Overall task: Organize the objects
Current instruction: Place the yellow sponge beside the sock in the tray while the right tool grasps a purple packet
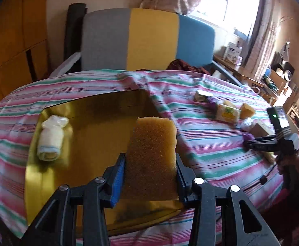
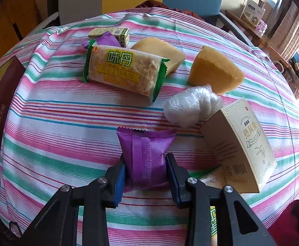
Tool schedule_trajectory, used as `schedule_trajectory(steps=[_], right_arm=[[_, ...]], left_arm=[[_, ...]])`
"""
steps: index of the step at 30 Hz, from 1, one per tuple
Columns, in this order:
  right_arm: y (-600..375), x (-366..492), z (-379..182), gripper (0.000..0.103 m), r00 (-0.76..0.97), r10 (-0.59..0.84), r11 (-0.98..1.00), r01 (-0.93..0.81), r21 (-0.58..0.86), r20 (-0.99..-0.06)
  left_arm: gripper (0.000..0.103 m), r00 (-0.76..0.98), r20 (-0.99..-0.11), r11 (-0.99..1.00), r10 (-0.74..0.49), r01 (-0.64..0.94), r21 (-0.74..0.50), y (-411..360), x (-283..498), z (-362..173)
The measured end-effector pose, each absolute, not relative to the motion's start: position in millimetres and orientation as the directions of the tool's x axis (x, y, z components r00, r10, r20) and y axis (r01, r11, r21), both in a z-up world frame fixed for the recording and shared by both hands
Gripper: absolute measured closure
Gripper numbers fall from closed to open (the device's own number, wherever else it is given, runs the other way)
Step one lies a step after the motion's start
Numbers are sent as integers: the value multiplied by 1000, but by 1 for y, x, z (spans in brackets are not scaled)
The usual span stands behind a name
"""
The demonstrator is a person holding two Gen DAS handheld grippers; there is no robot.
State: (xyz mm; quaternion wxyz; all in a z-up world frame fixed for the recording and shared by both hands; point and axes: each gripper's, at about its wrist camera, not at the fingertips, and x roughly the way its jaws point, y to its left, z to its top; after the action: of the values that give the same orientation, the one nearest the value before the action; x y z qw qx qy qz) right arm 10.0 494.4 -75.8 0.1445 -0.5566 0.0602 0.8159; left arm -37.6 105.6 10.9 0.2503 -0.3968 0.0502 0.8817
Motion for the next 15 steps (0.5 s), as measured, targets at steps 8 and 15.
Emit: schedule_trajectory(steps=[8,15], right_arm=[[490,11,-77,67,-340,171,-954,-293,-69,-925],[490,16,-76,67,-340,171,-954,-293,-68,-925]], left_arm=[[59,-549,-817,-964,176,-265,-30,25,-92,-27],[58,-516,-853,-976,73,-215,47,13,-113,-50]])
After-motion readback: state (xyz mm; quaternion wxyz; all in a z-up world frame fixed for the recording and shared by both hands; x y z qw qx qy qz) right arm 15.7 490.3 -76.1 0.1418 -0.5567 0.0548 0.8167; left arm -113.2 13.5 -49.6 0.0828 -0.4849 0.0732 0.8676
